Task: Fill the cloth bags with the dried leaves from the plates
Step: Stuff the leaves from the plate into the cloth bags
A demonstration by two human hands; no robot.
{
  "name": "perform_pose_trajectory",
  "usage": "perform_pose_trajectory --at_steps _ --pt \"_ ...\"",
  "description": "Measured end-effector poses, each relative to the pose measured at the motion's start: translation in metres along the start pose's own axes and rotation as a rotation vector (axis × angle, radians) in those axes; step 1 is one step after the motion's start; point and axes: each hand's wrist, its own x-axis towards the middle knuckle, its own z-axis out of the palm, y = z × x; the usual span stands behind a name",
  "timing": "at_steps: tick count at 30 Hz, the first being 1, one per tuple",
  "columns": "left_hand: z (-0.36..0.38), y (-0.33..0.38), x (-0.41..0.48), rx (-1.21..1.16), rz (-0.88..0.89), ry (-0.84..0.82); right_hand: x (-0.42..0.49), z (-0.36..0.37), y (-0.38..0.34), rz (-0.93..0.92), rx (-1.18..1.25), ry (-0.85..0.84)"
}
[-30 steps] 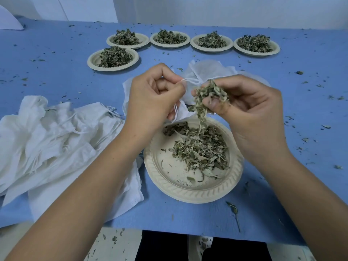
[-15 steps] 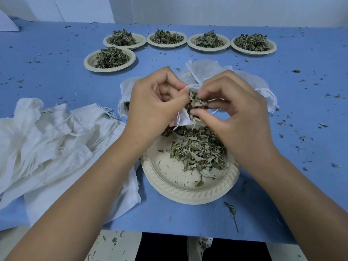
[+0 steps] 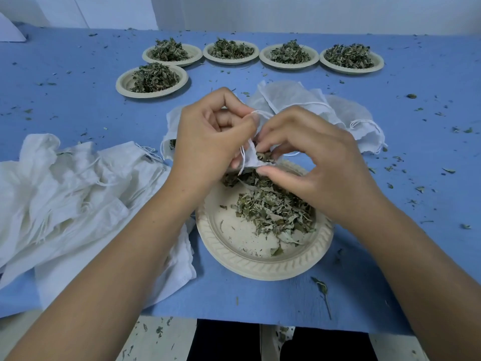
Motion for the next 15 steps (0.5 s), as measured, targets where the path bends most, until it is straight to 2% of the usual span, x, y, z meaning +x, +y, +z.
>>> perform_pose_trajectory --at_steps 5,9,11,15 --pt "-0.0002 0.0000 0.0003 0.011 -0.010 -0.042 -0.0009 0.0069 -0.0040 0.201 0.351 0.169" --pt "-0.0001 0.0005 -0.0003 0.018 0.000 -0.065 -0.0009 0.0067 -0.0043 0.262 0.371 0.195" --pt "-0.0001 0.0004 -0.0009 0.007 0.011 -0.082 -0.0013 0.0071 -0.0040 0.246 0.287 0.212" --pt "0.0027 0.0000 -0.0034 0.029 0.035 -0.149 0.0015 0.0122 0.0015 0.108 -0.143 0.146"
